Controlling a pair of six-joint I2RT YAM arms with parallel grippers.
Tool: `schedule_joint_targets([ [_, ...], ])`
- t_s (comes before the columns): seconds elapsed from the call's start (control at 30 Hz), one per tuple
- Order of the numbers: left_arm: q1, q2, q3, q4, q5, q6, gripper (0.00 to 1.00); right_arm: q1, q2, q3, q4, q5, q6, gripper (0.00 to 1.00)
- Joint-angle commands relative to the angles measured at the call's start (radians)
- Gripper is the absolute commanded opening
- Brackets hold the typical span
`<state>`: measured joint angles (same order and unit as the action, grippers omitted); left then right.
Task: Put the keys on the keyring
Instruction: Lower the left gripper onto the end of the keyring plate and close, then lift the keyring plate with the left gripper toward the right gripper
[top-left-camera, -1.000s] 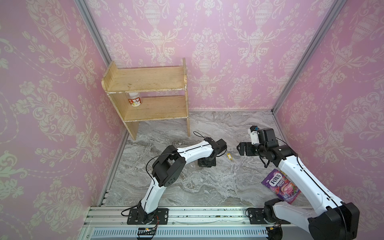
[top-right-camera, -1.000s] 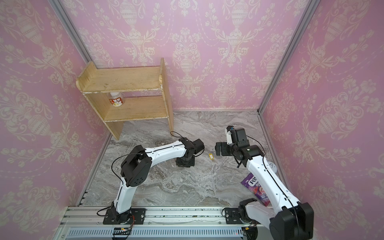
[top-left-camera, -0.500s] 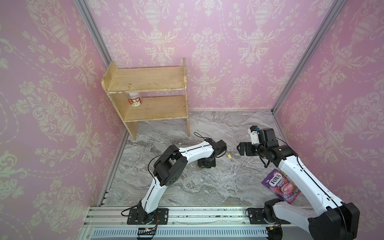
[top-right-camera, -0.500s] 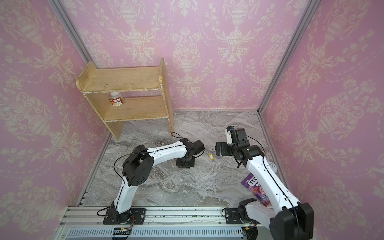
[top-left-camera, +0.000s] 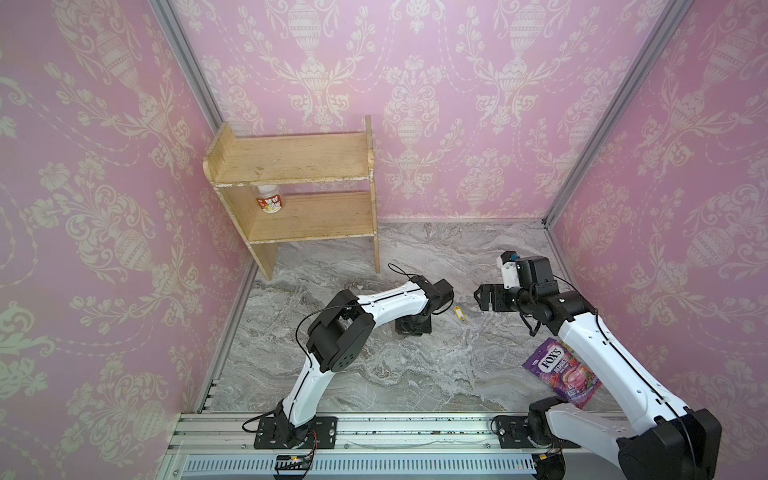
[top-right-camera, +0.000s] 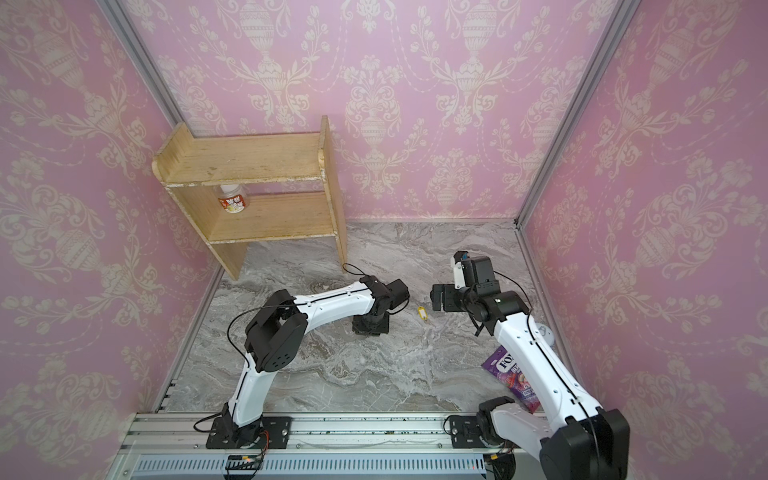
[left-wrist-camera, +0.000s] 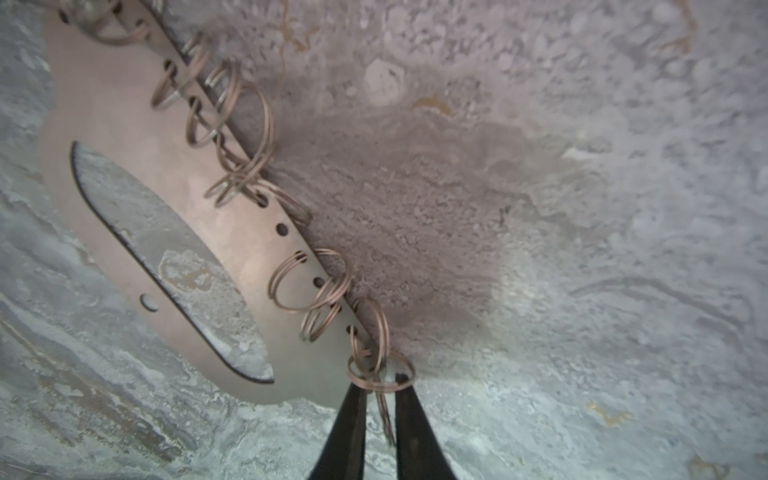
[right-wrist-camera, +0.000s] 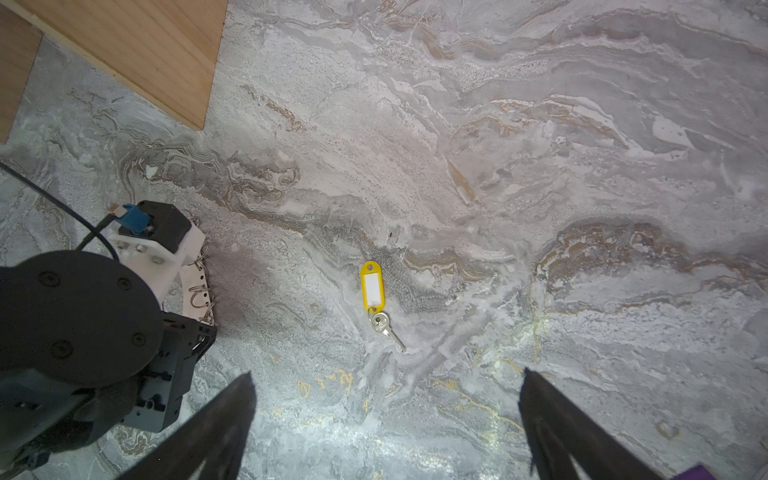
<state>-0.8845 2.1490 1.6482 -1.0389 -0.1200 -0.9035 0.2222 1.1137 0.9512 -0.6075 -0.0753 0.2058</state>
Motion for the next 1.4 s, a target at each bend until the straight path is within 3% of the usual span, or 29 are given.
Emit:
schedule_joint_targets([
  [0.0, 0.002, -0.001, 0.022, -0.043, -0.035, 0.017, 0.17, 0.000, -0.020, -0.013, 0.002, 0.000, -0.022, 1.00],
  [0.37, 0.002, -0.003, 0.029, -0.044, -0.039, 0.017, 0.10, 0.000, -0.019, -0.011, 0.005, -0.003, -0.022, 1.00],
  [0.57, 0.002, -0.008, 0.047, -0.064, -0.049, 0.018, 0.00, 0.000, -0.018, -0.011, 0.003, -0.004, -0.022, 1.00],
  [0.9, 0.008, -0.146, 0.169, -0.118, -0.064, 0.037, 0.00, 0.005, -0.015, -0.021, 0.026, -0.069, -0.016, 1.00],
  [1.0, 0.024, -0.210, 0.171, -0.084, -0.020, 0.025, 0.00, 0.013, -0.032, -0.038, 0.053, -0.096, -0.018, 1.00],
  [1.37, 0.142, -0.466, -0.044, 0.214, 0.228, -0.086, 0.00, 0.070, -0.136, -0.153, 0.224, -0.211, -0.019, 1.00],
])
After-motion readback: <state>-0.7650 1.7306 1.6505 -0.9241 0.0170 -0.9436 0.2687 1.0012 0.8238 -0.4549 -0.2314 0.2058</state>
